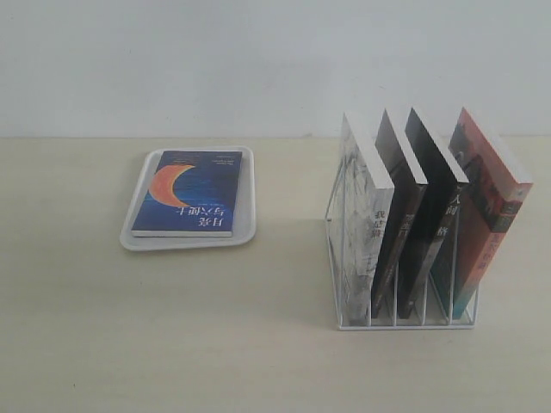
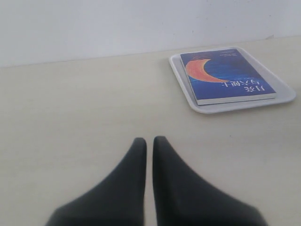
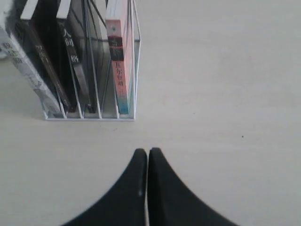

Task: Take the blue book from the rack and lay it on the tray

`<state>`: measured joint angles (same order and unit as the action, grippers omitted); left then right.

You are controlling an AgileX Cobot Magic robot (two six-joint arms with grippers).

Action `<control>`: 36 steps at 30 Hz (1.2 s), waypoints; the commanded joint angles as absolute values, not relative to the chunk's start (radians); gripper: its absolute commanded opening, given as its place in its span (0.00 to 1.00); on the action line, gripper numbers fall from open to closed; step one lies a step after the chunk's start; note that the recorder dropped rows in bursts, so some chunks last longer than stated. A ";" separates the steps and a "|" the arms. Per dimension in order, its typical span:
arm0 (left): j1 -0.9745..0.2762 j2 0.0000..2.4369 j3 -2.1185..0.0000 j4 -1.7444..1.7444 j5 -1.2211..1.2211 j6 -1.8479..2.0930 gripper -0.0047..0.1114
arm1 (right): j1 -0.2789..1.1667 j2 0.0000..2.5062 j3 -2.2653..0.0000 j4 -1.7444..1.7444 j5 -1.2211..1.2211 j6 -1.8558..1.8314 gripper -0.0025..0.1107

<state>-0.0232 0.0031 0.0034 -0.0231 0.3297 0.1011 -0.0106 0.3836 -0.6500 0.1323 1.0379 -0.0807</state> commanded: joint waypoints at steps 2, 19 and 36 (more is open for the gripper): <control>-0.021 0.000 0.000 -0.026 0.314 0.105 0.08 | -0.019 0.382 -0.650 0.238 0.787 -0.079 0.02; -0.021 0.000 0.000 -0.026 0.314 0.105 0.08 | -0.017 0.000 -0.027 0.238 0.310 -0.192 0.02; -0.021 0.000 0.000 -0.026 0.314 0.105 0.08 | -0.020 0.000 0.000 0.083 0.325 -0.099 0.02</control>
<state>-0.0232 0.0031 0.0034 -0.0231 0.3299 0.1011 -0.0137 0.0050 -0.0048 0.1547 0.3273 -0.1469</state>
